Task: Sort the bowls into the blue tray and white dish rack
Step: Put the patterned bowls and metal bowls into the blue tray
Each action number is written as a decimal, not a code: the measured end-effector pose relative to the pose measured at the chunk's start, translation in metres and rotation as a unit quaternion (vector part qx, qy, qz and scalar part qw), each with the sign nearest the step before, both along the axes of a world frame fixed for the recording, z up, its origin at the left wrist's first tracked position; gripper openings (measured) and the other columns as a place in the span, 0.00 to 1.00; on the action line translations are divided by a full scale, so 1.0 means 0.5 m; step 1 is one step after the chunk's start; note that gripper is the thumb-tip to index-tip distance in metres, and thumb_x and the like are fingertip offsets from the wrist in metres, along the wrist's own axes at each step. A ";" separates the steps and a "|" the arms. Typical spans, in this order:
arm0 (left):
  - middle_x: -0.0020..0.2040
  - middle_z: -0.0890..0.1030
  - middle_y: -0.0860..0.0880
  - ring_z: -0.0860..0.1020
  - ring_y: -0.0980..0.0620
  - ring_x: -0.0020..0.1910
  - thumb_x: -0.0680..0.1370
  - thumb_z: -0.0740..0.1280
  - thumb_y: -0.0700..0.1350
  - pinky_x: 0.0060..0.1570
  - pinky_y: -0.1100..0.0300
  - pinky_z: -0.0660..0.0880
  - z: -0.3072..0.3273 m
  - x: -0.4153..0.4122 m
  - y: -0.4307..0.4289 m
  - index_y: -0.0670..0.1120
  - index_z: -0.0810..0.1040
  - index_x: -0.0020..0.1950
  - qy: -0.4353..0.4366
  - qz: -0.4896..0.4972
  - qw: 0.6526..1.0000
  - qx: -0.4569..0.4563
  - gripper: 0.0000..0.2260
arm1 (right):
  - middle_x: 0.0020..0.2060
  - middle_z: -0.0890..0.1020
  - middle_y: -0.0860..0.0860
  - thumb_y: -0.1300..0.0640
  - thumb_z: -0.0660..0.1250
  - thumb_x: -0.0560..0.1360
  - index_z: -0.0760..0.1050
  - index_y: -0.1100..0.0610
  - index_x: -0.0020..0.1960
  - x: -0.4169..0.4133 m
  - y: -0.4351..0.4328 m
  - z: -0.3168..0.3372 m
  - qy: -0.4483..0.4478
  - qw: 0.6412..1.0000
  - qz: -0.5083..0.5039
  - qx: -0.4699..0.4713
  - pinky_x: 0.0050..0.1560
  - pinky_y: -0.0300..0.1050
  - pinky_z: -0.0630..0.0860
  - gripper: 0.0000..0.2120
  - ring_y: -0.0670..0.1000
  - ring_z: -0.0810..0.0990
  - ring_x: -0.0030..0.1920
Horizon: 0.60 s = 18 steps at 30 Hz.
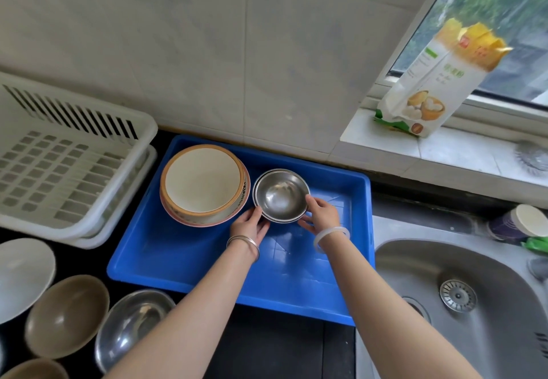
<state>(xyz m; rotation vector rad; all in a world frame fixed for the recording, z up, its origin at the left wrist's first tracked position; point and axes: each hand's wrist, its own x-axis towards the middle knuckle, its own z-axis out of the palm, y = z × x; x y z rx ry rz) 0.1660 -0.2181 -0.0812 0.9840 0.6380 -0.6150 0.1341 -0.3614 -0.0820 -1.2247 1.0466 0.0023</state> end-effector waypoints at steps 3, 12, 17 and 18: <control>0.68 0.72 0.40 0.70 0.43 0.68 0.79 0.61 0.39 0.63 0.57 0.69 -0.002 0.003 -0.011 0.36 0.69 0.67 -0.005 0.014 1.000 -0.005 0.17 | 0.53 0.79 0.59 0.55 0.63 0.78 0.74 0.60 0.58 0.011 -0.002 -0.004 -0.009 1.000 -0.013 0.001 0.44 0.47 0.79 0.12 0.58 0.81 0.47; 0.67 0.72 0.39 0.70 0.41 0.67 0.79 0.60 0.38 0.64 0.53 0.68 0.009 0.015 -0.020 0.36 0.70 0.66 -0.003 0.037 0.999 0.022 0.16 | 0.56 0.79 0.61 0.55 0.62 0.79 0.74 0.62 0.61 0.016 0.007 -0.014 -0.026 0.999 -0.020 0.012 0.53 0.51 0.79 0.15 0.60 0.81 0.53; 0.68 0.72 0.38 0.70 0.41 0.68 0.79 0.60 0.38 0.67 0.53 0.67 0.023 0.009 -0.015 0.36 0.69 0.68 -0.008 0.024 0.999 0.027 0.17 | 0.53 0.79 0.55 0.53 0.61 0.79 0.74 0.57 0.56 0.001 0.010 0.010 -0.021 1.000 0.003 0.009 0.50 0.48 0.77 0.10 0.55 0.80 0.49; 0.68 0.71 0.37 0.69 0.41 0.68 0.80 0.60 0.38 0.67 0.53 0.66 0.026 0.004 -0.010 0.36 0.68 0.68 -0.007 0.015 0.999 0.030 0.17 | 0.54 0.79 0.55 0.53 0.60 0.79 0.73 0.57 0.56 -0.005 0.012 0.018 -0.020 1.000 0.002 0.003 0.50 0.48 0.77 0.10 0.56 0.80 0.49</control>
